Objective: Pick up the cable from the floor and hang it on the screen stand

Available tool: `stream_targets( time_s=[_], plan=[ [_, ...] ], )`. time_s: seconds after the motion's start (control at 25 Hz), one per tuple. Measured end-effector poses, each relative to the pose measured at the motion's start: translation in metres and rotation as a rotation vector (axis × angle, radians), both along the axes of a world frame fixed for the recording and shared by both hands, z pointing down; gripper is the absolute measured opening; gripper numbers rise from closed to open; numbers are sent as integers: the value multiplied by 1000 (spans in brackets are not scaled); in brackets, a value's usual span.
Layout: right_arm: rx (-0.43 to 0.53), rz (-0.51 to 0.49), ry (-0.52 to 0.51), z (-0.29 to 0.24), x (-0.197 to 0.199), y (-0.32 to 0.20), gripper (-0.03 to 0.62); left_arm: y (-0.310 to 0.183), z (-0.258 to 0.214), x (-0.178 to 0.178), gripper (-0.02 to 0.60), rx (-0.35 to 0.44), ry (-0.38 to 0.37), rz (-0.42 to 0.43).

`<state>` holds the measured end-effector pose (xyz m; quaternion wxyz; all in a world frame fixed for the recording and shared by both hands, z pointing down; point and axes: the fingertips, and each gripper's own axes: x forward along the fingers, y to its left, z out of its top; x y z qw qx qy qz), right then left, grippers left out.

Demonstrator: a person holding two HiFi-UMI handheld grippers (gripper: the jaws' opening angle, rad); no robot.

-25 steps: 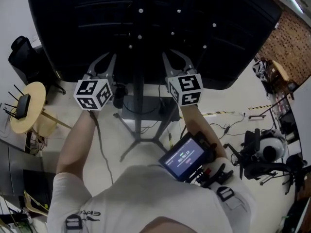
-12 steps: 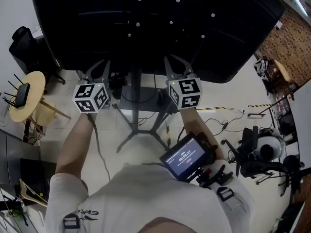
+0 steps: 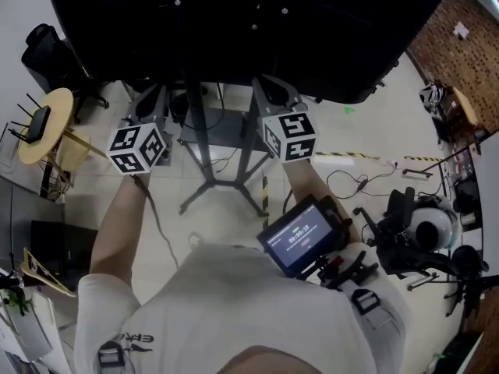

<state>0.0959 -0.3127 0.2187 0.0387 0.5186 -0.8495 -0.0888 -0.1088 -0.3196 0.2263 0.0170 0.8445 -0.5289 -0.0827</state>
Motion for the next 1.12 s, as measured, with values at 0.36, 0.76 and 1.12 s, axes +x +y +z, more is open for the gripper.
stream_targets(
  time_s=[0.36,0.76,1.12],
  plan=[
    [-61,-78,-48,38,44,57,15,81,43,36,3,-72,-5,-87],
    [-62,-76,-71,60,61,105,15,133,76,32,2,-93,-8,-114],
    [-91,-85,-75,94,58,136,14,162,89,38,2,-27,-119,-71]
  ],
)
